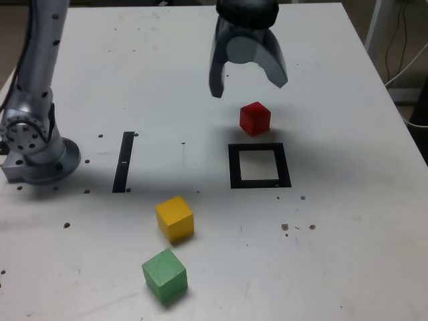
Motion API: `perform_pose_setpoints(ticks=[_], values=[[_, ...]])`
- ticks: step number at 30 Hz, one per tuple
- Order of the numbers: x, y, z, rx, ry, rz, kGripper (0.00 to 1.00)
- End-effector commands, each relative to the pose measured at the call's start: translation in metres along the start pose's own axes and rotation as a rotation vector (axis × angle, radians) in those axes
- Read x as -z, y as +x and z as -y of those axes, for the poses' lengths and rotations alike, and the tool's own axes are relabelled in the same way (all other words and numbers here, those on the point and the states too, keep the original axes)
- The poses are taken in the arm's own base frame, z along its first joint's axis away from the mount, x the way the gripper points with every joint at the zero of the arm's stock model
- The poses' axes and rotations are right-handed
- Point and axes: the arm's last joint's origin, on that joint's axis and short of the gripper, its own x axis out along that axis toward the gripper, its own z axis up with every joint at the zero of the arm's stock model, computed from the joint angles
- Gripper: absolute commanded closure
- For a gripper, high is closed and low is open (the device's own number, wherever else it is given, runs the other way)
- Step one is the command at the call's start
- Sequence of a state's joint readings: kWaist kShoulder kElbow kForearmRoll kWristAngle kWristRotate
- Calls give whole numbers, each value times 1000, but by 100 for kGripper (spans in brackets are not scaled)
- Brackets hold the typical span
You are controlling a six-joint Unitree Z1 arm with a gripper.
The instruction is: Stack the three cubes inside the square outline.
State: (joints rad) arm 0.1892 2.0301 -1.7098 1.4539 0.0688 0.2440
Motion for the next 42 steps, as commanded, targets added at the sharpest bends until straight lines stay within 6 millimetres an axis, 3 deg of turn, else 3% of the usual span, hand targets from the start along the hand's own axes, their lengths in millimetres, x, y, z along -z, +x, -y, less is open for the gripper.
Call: perform_pose_setpoints(ticks=[1, 10, 18, 34, 42], values=[[-5, 3, -7, 3, 3, -8, 1], [-17, 14, -30, 17, 6, -26, 1], [-15, 16, -34, 9, 39, -33, 1], [-22, 13, -32, -70, 380, 3, 1], [-25, 23, -28, -68, 525, 33, 1]])
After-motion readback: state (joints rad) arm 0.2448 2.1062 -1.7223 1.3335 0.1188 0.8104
